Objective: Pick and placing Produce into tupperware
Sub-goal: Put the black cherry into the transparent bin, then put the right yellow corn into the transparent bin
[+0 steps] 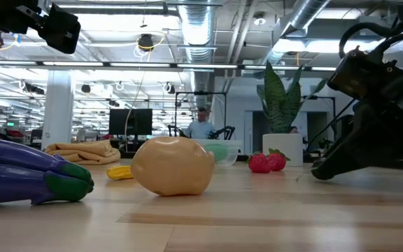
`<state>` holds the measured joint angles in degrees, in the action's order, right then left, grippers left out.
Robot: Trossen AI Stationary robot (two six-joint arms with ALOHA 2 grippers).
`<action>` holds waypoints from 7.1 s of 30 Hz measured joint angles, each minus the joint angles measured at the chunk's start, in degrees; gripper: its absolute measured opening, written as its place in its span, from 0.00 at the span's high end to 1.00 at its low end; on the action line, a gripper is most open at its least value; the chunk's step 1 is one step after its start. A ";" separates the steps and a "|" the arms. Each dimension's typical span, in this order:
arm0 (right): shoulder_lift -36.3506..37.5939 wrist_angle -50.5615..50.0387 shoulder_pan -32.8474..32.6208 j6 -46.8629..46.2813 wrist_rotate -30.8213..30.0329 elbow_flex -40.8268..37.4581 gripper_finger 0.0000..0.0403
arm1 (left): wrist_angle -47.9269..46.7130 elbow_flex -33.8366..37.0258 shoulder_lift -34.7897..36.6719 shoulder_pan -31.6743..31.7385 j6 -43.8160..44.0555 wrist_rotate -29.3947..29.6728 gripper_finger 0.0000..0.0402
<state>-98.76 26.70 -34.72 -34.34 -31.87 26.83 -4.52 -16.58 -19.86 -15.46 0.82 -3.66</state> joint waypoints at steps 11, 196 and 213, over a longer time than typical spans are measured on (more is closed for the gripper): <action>0.00 1.65 0.00 0.34 -1.04 0.00 0.71 | -0.48 0.00 0.00 0.00 0.11 0.00 0.39; 4.92 -49.78 5.25 -14.20 3.48 32.94 0.46 | -2.66 0.00 -0.02 0.00 -3.85 1.25 0.39; 1.03 -47.72 -17.13 -31.50 -6.54 33.01 0.46 | -2.48 0.00 -0.02 0.01 -3.36 1.56 0.39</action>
<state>-97.73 -21.02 -51.85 -65.84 -38.41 59.84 -7.00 -16.58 -19.88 -15.45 -2.54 -2.10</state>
